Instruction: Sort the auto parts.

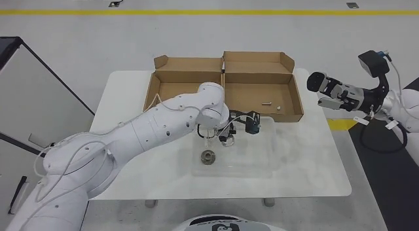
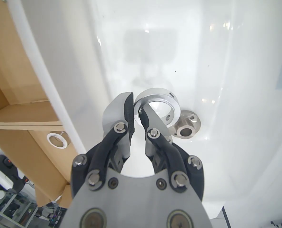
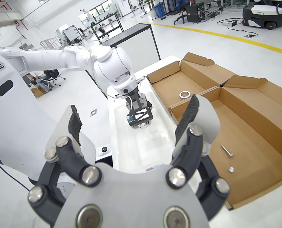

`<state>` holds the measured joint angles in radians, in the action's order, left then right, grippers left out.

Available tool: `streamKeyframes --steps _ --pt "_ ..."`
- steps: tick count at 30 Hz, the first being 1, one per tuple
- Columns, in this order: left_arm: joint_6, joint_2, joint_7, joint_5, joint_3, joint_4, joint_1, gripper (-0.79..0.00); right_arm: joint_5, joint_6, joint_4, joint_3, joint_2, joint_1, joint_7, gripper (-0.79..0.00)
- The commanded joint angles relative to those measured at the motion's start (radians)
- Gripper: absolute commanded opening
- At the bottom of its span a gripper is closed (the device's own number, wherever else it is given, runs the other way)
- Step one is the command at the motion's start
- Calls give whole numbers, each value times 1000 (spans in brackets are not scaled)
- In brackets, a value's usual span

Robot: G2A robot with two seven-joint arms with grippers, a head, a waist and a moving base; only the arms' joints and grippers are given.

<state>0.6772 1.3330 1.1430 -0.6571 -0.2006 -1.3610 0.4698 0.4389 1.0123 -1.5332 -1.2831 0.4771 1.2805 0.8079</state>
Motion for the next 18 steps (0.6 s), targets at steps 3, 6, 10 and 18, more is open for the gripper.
streamKeyframes --steps 3,6,10,18 --pt "-15 -38 14 58 -37 -81 -35 -785 0 0 0 0 0 0 0 0" --pt "-20 -67 20 113 -90 -131 -48 -785 0 0 0 0 0 0 0 0" --pt "-7 -105 -18 140 -177 -178 -41 -785 0 0 0 0 0 0 0 0" --pt "91 -182 -146 192 -365 -160 24 -785 0 0 0 0 0 0 0 0"
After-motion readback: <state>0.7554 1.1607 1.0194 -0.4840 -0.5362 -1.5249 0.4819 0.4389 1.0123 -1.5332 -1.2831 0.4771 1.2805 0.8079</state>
